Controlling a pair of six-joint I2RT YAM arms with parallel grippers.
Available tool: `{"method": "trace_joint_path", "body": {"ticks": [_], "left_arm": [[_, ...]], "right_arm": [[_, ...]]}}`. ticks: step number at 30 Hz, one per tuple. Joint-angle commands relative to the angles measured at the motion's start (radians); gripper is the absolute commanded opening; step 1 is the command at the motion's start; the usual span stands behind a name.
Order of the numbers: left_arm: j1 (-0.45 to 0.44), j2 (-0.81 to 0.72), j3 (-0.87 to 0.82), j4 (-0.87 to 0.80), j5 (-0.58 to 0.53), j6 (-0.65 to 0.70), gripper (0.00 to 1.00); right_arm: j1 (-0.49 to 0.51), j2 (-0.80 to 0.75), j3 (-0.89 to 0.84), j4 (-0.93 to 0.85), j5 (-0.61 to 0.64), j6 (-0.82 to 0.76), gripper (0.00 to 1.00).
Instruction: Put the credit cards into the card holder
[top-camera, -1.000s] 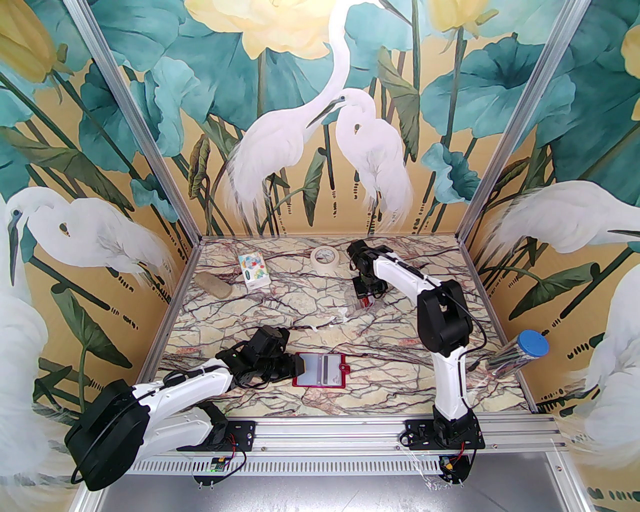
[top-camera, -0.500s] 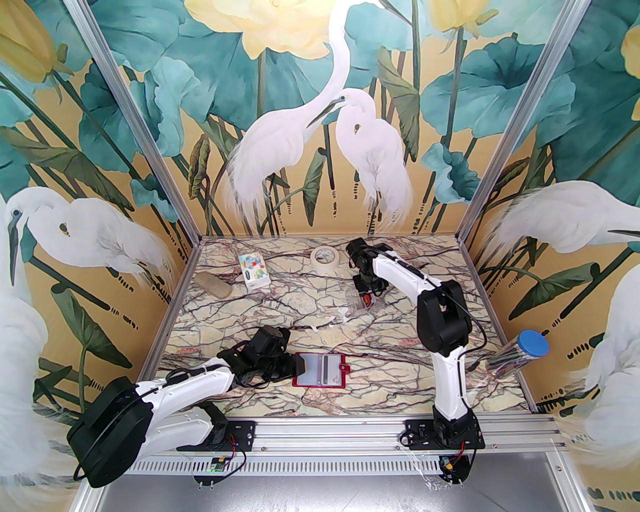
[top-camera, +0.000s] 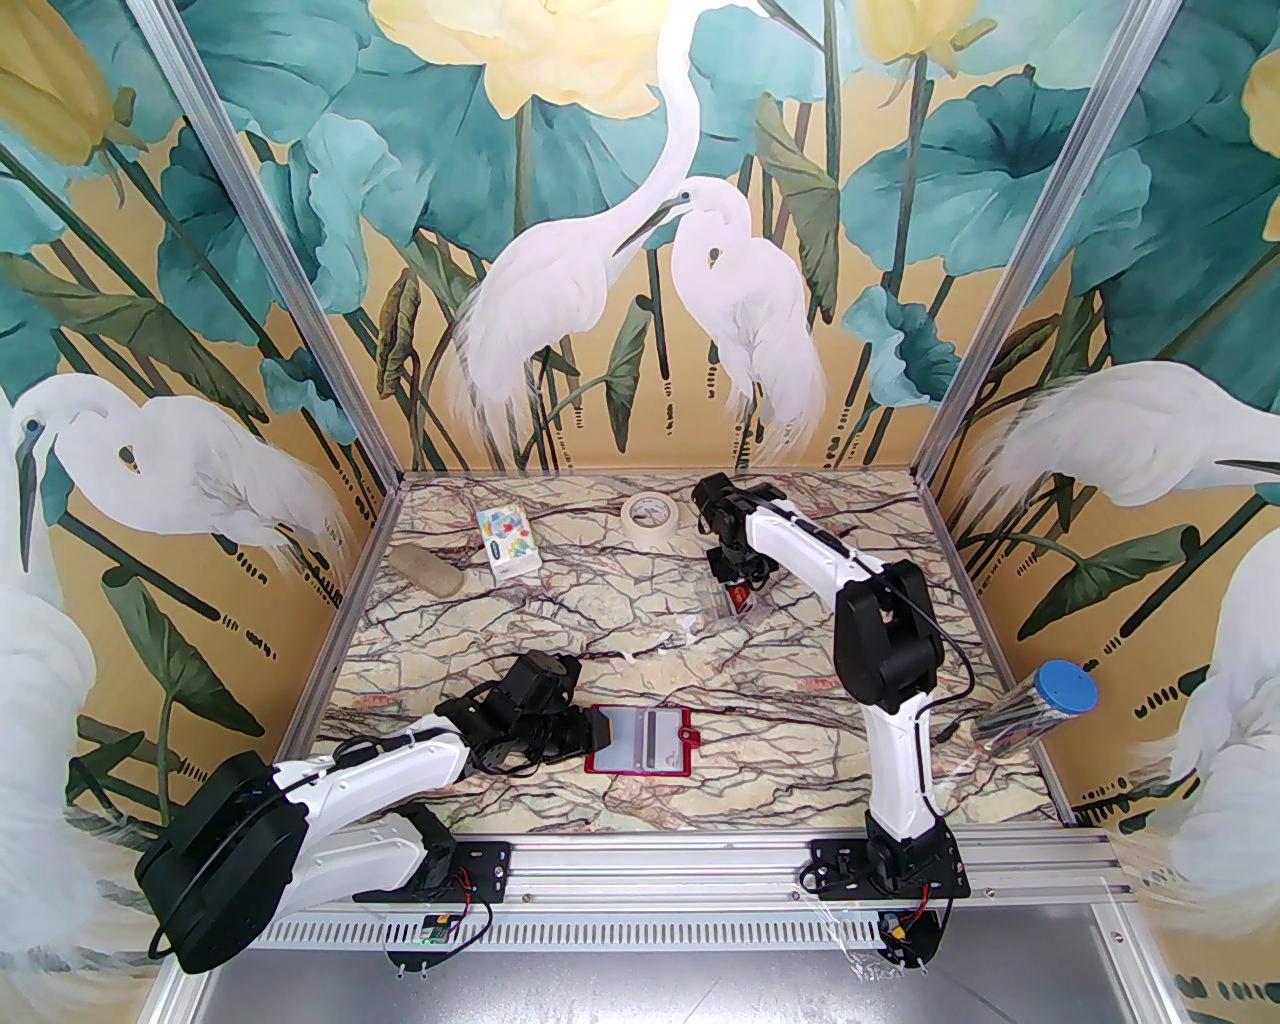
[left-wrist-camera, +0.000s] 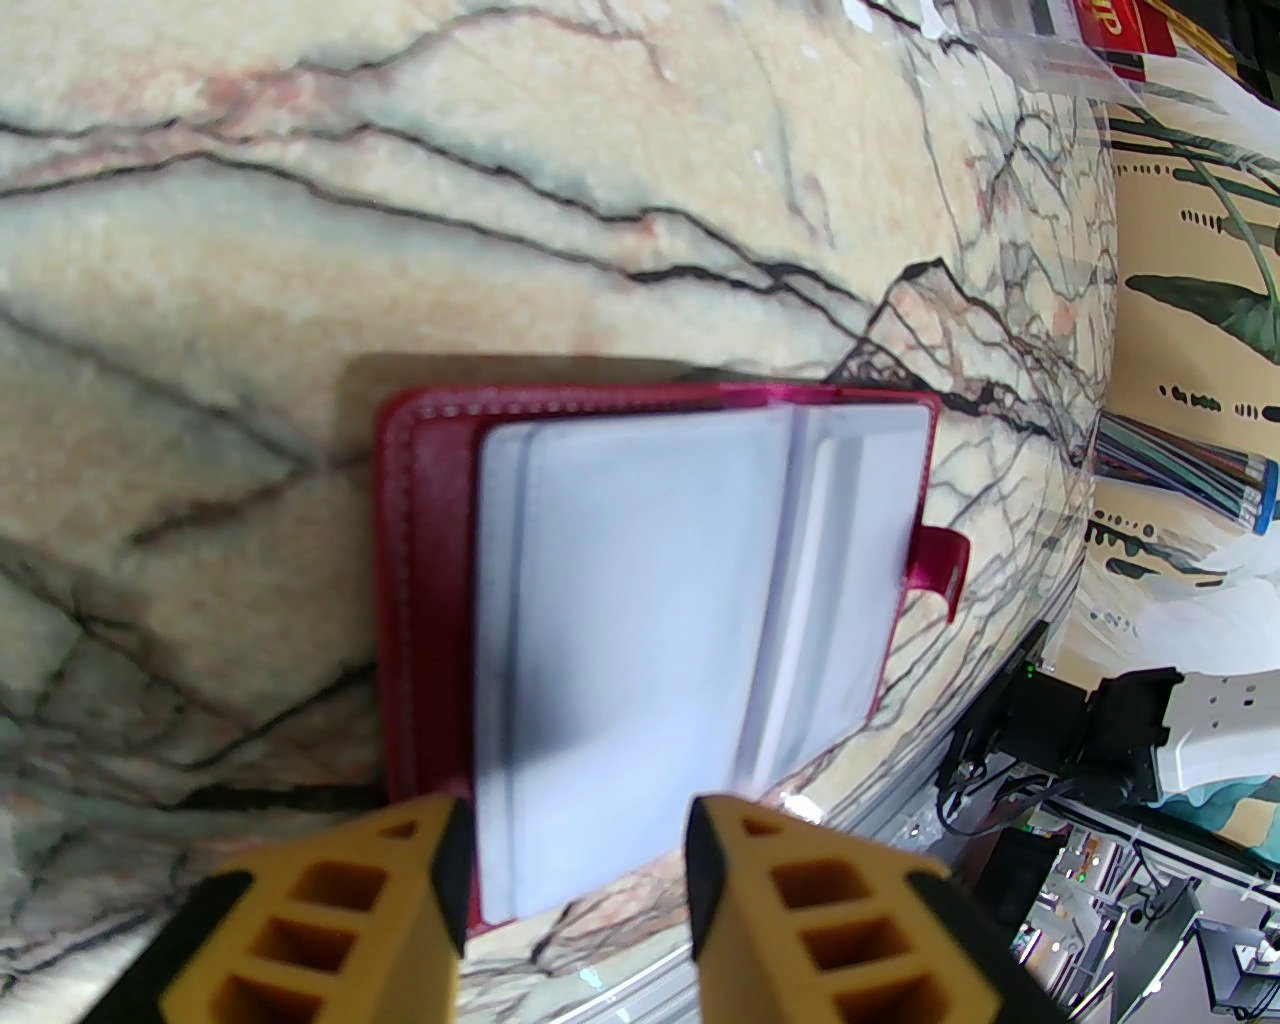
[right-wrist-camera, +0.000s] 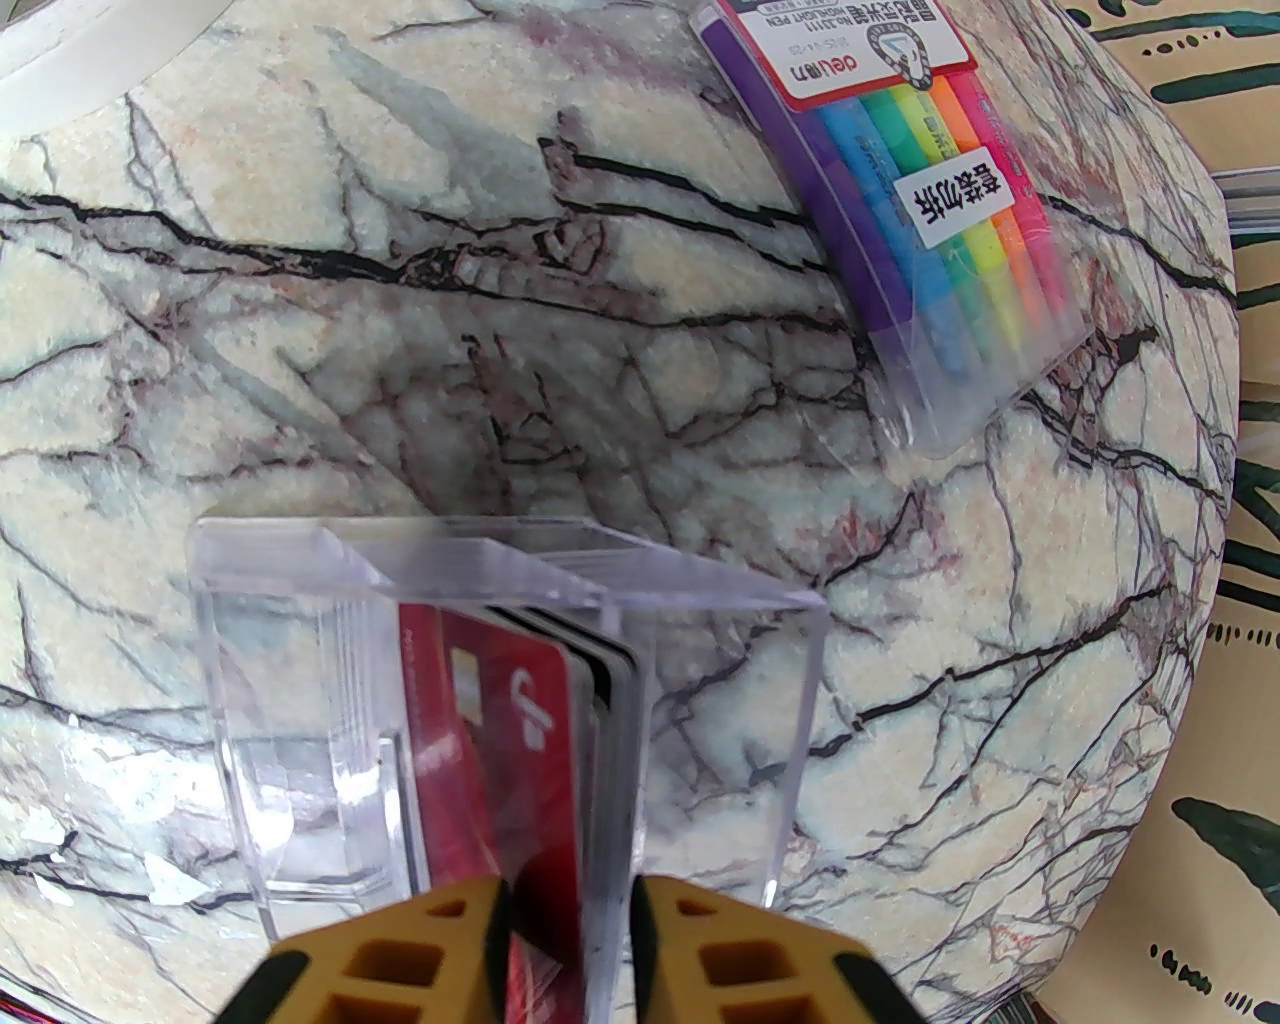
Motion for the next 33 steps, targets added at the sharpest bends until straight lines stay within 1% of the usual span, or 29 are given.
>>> {"method": "trace_joint_path", "body": {"ticks": [1, 3, 10, 26, 33], "left_arm": [[0.009, 0.018, -0.003, 0.017, -0.001, 0.0, 0.41], [0.009, 0.019, -0.003, 0.017, -0.001, 0.001, 0.41], [0.007, 0.019, -0.004, 0.016, 0.0, 0.001, 0.41], [0.007, 0.03, 0.0, 0.022, 0.002, 0.003, 0.41], [0.007, 0.03, 0.002, 0.023, 0.004, 0.003, 0.4]], "right_arm": [[-0.003, 0.004, 0.021, -0.027, 0.021, 0.0, 0.24], [-0.003, 0.003, 0.021, -0.03, 0.018, 0.0, 0.21], [-0.003, -0.013, 0.022, -0.037, 0.015, 0.003, 0.17], [-0.001, -0.036, 0.043, -0.062, 0.022, 0.001, 0.14], [-0.001, -0.058, 0.044, -0.069, -0.003, 0.009, 0.07]]}}
